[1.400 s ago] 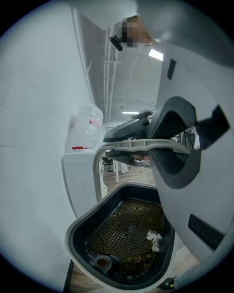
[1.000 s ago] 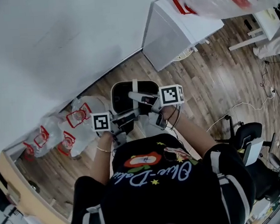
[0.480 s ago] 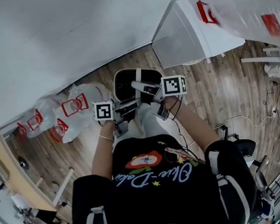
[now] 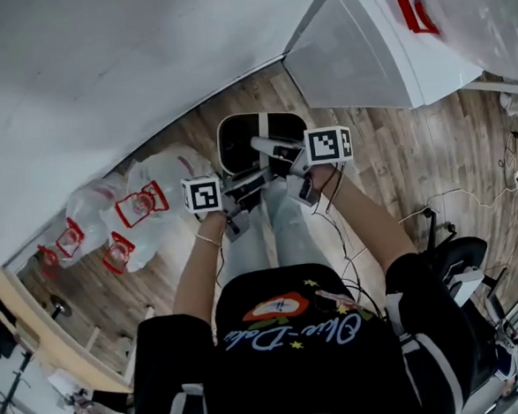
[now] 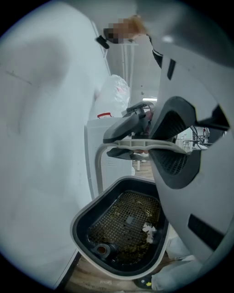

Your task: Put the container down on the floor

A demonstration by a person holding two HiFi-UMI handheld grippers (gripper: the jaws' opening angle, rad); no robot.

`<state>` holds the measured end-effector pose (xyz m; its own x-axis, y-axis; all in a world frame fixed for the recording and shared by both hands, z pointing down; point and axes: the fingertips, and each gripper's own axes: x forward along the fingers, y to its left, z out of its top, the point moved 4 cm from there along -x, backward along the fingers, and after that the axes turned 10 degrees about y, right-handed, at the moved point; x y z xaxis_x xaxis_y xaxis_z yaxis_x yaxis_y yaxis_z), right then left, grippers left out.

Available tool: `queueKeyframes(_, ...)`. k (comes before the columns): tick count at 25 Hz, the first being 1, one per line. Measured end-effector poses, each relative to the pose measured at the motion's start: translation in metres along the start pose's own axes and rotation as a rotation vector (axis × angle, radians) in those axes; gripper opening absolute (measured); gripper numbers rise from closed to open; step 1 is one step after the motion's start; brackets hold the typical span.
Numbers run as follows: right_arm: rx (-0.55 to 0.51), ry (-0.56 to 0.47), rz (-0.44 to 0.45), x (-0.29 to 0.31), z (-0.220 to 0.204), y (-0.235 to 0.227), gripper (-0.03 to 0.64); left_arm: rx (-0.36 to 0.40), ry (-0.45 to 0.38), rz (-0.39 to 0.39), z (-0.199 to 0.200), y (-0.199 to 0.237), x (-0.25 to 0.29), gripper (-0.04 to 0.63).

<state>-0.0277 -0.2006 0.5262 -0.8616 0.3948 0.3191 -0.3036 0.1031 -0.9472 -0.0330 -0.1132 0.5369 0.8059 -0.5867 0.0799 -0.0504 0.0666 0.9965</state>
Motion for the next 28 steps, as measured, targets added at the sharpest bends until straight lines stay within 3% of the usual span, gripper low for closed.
queueKeyframes(7,0.000,-0.005,-0.017,0.023,0.008,-0.069,0.068,-0.041,-0.019,-0.004,0.006,0.069,0.011,0.046)
queueKeyframes(12,0.016,-0.004,-0.044,0.038,0.016,-0.126,0.069,-0.018,0.006,0.032,0.016,0.127,0.017,0.046)
queueKeyframes(18,0.011,0.011,-0.065,0.059,0.017,-0.184,0.067,-0.050,0.044,0.070,0.017,0.190,0.019,0.048)
queueKeyframes(22,0.009,0.000,-0.076,0.074,0.017,-0.211,0.069,-0.048,0.024,0.088,0.018,0.218,0.016,0.048)
queueKeyframes(28,-0.031,0.031,-0.108,0.087,0.000,-0.243,0.069,-0.112,0.013,0.131,0.000,0.254,0.017,0.055)
